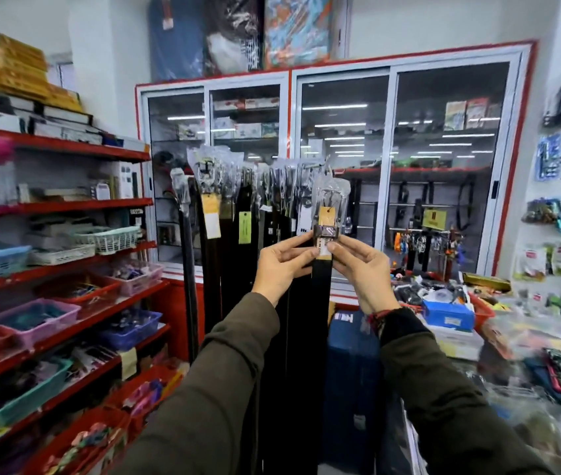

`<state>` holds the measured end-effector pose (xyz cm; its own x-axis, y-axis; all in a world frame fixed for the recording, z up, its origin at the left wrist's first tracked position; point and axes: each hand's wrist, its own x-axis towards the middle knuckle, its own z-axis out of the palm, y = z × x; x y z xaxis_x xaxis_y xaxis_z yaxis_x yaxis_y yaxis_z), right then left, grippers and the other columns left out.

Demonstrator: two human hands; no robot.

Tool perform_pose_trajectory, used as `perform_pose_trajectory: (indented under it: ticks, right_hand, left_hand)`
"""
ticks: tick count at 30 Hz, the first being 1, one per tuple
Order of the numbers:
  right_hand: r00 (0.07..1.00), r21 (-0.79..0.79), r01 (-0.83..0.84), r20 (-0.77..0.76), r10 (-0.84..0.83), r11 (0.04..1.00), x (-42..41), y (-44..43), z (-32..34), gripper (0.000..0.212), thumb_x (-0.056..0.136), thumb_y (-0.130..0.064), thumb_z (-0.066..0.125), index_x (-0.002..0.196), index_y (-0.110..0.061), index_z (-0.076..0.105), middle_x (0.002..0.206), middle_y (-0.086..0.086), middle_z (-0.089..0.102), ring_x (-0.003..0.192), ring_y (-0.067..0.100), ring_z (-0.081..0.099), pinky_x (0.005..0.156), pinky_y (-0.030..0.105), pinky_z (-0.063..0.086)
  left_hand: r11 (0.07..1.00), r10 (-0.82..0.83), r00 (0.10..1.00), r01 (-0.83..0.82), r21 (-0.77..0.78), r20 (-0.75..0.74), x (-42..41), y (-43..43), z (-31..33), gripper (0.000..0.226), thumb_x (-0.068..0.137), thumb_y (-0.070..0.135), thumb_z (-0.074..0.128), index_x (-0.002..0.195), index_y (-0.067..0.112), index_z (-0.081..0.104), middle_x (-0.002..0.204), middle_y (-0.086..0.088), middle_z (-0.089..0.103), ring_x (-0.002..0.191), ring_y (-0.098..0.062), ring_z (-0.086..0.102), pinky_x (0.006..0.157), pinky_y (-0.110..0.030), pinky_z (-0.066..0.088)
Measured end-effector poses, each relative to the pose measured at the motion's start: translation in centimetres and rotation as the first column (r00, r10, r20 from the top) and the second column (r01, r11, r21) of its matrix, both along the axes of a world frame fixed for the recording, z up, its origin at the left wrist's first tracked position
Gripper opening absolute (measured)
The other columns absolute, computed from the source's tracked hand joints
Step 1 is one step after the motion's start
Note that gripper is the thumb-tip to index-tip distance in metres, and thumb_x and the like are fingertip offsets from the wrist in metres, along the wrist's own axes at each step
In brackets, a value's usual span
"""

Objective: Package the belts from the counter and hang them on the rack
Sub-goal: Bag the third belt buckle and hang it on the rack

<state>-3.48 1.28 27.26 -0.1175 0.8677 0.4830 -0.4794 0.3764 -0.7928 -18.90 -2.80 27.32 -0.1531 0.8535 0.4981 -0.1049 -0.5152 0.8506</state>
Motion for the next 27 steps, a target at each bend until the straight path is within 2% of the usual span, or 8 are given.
perform_pose_trajectory:
  ticks: [2,4,6,9,14,20,24,27]
  right_hand:
    - [1.000,0.019,0.017,-0.020,-0.016,1.000,-0.1,0.7,1.7,0.030,0.086,-0.001,0.074,0.116,0.000,0.069,0.095,0.007,0.080,0.092,0.020,0.075,0.089,0.031,0.062]
    - [0.999,0.029,0.017,-0.042,-0.016,0.999,-0.1,1.3,3.3,0.022,0.086,-0.001,0.075,0.107,-0.006,0.072,0.101,0.012,0.078,0.095,0.024,0.075,0.091,0.034,0.061]
    - [0.997,0.013,0.015,-0.079,-0.014,1.000,-0.1,1.8,4.9,0.020,0.085,-0.002,0.075,0.104,-0.009,0.072,0.110,0.019,0.076,0.099,0.027,0.073,0.092,0.035,0.059]
    - [0.995,-0.001,0.019,-0.095,-0.019,1.000,-0.1,2.6,6.8,0.032,0.086,-0.003,0.074,0.118,-0.001,0.069,0.120,0.022,0.072,0.108,0.028,0.071,0.095,0.032,0.057]
    - [0.998,-0.026,0.037,-0.054,-0.038,0.999,-0.2,3.7,8.1,0.041,0.087,-0.002,0.073,0.126,0.005,0.065,0.122,0.025,0.071,0.103,0.027,0.070,0.080,0.022,0.061]
    - [0.997,-0.022,0.078,0.009,-0.078,0.997,-1.0,5.1,6.9,0.038,0.086,-0.002,0.075,0.123,0.001,0.068,0.118,0.026,0.071,0.093,0.025,0.071,0.075,0.023,0.061]
    - [0.972,0.092,0.203,0.100,-0.212,0.975,-1.4,6.1,6.1,0.030,0.091,-0.007,0.070,0.121,-0.003,0.070,0.113,0.025,0.074,0.098,0.027,0.073,0.076,0.026,0.063]
    - [0.857,0.305,0.402,0.206,-0.472,0.863,-1.7,6.6,5.0,0.033,0.102,-0.020,0.056,0.132,-0.009,0.062,0.128,0.014,0.069,0.118,0.023,0.066,0.100,0.041,0.056]
  left_hand:
    - [0.999,0.031,0.999,-0.032,0.010,0.041,0.5,0.6,1.7,0.038,0.088,0.000,0.072,0.126,0.000,0.067,0.099,-0.015,0.076,0.084,-0.010,0.074,0.074,-0.024,0.064]
    - [0.999,0.039,0.995,-0.041,0.025,0.087,1.1,1.3,3.1,0.035,0.088,0.001,0.072,0.122,-0.004,0.068,0.108,-0.022,0.073,0.086,-0.015,0.073,0.079,-0.027,0.063]
    - [0.997,0.043,0.991,-0.050,0.051,0.129,1.7,2.0,4.5,0.031,0.088,0.002,0.073,0.118,-0.004,0.070,0.106,-0.020,0.074,0.079,-0.008,0.075,0.071,-0.021,0.063]
    - [0.996,0.058,0.982,-0.070,0.062,0.180,2.5,2.9,6.4,0.030,0.088,0.003,0.073,0.117,-0.005,0.070,0.106,-0.019,0.075,0.071,-0.002,0.074,0.065,-0.016,0.059]
    - [0.997,0.070,0.969,-0.073,0.004,0.236,2.8,4.0,7.2,0.032,0.088,0.002,0.072,0.119,-0.007,0.068,0.116,-0.025,0.072,0.080,-0.014,0.071,0.069,-0.018,0.062]
    - [0.994,0.108,0.963,-0.103,-0.034,0.246,2.4,5.1,5.7,0.031,0.087,0.003,0.074,0.117,-0.005,0.069,0.110,-0.022,0.074,0.068,-0.008,0.073,0.064,-0.018,0.061]
    - [0.967,0.252,0.965,-0.253,0.007,0.078,1.8,5.9,5.2,0.032,0.090,0.007,0.072,0.121,-0.001,0.069,0.109,-0.019,0.075,0.087,-0.017,0.072,0.079,-0.025,0.063]
    - [0.853,0.518,0.827,-0.483,0.196,-0.218,1.4,6.2,4.6,0.036,0.096,0.023,0.066,0.130,0.011,0.066,0.123,-0.008,0.072,0.106,-0.012,0.068,0.103,-0.033,0.054]
